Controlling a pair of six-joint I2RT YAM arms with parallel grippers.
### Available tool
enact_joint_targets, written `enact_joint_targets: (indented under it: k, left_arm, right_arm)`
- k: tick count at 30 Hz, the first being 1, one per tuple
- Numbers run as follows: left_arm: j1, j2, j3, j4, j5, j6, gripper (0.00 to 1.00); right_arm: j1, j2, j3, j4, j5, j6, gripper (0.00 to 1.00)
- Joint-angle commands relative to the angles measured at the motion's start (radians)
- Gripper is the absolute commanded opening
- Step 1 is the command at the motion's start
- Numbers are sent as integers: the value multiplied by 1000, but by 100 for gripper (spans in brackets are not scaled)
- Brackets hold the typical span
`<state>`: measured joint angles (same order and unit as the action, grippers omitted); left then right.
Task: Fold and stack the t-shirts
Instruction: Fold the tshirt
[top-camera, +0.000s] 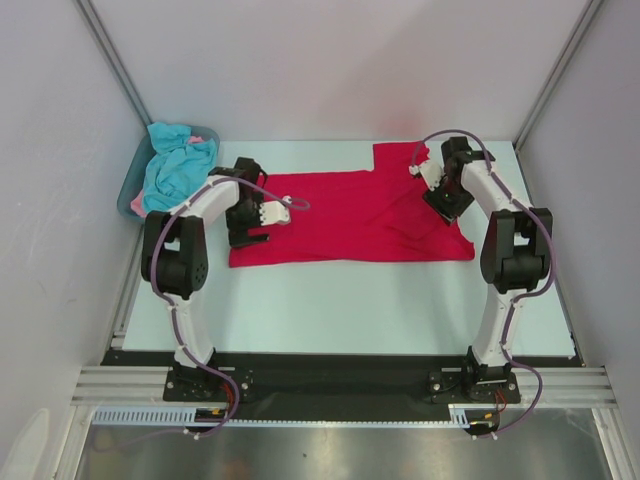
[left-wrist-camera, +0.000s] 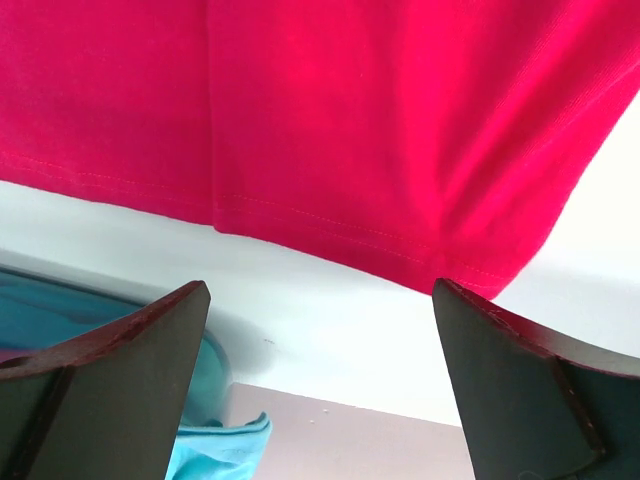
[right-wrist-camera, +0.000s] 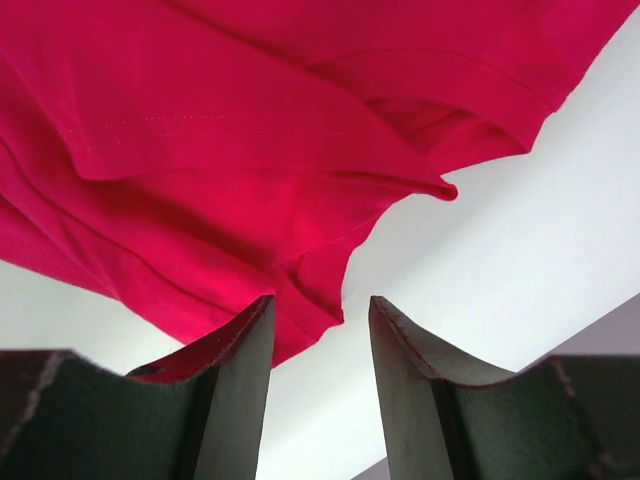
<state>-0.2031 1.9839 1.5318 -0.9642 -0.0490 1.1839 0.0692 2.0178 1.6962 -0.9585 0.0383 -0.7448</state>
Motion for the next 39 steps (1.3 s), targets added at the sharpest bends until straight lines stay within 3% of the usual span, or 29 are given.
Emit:
enact_joint_targets:
  k: [1,11,23,39]
  left_arm:
    - [-13,-37,-12,-13,18,-24,100]
    - [-33,-65,-73,21,20,-47,100]
    - [-62,-77,-104,41,15,-78,100]
    - [-71,-69,-104,54,6,-81,100]
  right_arm:
    - [-3,-1,8,39,40,-11,48]
    - [-3,78,5,276,155,36,46]
    - [-11,151,77,316,111,156,44]
    - [-49,142,-15,349,35,214,33]
